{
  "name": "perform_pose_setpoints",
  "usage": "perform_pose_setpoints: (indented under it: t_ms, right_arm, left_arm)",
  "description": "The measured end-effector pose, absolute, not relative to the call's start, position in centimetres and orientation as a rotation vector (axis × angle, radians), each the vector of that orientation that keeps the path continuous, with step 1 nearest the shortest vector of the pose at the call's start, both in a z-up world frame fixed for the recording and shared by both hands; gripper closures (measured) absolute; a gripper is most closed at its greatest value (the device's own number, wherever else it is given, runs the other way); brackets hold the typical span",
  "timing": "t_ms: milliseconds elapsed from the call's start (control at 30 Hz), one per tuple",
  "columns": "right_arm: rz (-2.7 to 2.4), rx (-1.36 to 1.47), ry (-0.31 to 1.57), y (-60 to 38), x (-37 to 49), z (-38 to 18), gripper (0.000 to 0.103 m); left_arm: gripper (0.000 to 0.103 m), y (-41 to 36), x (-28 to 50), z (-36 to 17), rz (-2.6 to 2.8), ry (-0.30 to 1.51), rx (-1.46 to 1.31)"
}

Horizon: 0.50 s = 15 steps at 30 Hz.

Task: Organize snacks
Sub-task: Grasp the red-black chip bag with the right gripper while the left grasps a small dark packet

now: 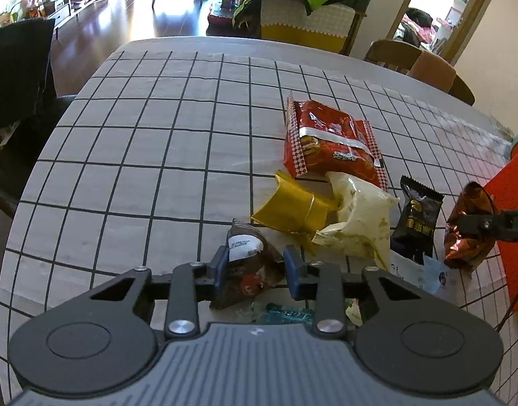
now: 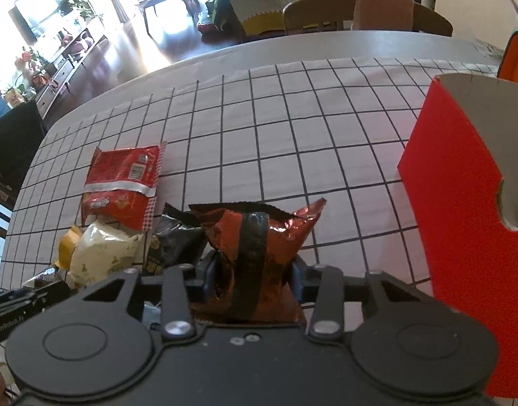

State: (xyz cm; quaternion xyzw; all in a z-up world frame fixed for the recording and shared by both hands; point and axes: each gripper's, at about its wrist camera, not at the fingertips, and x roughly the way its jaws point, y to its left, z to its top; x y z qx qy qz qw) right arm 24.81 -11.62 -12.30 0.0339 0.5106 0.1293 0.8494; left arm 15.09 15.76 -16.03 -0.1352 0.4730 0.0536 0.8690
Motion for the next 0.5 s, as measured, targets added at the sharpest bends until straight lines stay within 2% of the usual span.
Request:
perform_pose_setpoints:
  t_ms: [500]
  right_arm:
    - [0.289,0.054,1.026,-13.5,20.8,-8.8,0.066]
  left_arm:
    - [0.074,16.5,12.1,-13.1,0.112,0.931,-0.306]
